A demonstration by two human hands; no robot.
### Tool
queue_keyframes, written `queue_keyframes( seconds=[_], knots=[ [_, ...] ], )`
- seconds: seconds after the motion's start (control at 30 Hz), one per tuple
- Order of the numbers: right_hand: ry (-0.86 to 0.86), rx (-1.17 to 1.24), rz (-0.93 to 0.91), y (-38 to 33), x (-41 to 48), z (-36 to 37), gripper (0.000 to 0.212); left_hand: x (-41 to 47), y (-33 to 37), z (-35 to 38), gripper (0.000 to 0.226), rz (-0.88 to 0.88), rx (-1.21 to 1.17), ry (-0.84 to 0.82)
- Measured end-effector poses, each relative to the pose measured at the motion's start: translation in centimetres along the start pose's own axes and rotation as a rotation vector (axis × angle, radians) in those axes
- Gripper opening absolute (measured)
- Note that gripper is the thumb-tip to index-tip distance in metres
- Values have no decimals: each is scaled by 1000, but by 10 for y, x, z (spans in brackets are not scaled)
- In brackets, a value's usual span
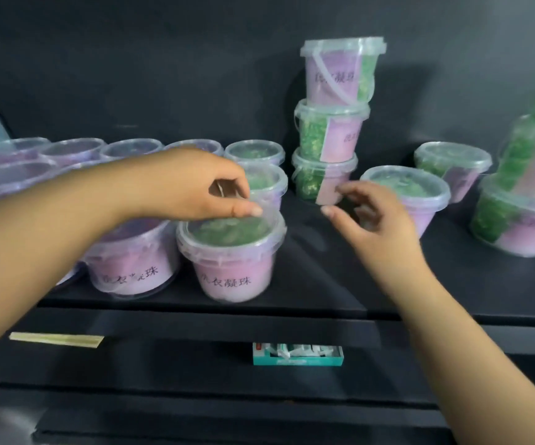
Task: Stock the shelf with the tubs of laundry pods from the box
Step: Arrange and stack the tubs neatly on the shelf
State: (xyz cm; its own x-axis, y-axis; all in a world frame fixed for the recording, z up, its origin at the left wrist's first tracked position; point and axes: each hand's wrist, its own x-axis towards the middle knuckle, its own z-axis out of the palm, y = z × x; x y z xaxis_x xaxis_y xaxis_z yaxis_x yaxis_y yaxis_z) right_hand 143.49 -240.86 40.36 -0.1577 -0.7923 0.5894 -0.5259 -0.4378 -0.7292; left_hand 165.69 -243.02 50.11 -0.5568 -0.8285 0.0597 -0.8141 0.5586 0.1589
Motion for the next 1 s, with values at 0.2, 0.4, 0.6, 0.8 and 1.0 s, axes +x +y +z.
queue_keyframes(
  seconds=[0.2,0.4,0.6,0.8,1.0],
  knots=[
    [266,-715,-16,50,31,-48,60,91,24,-16,32,12,-281,378],
    [250,-742,38,89,39,-47,52,176,51,-22,65,-23,-331,623],
    [275,-728,153,102,41,-49,46,224,48,-37,76,-170,-275,523],
    [337,-481,-155,80,51,-49,40,212,50,-42,55,-77,-478,677],
    [44,182,246,60,97,-22,57,142,49,-58,57,-37,-294,718]
  ],
)
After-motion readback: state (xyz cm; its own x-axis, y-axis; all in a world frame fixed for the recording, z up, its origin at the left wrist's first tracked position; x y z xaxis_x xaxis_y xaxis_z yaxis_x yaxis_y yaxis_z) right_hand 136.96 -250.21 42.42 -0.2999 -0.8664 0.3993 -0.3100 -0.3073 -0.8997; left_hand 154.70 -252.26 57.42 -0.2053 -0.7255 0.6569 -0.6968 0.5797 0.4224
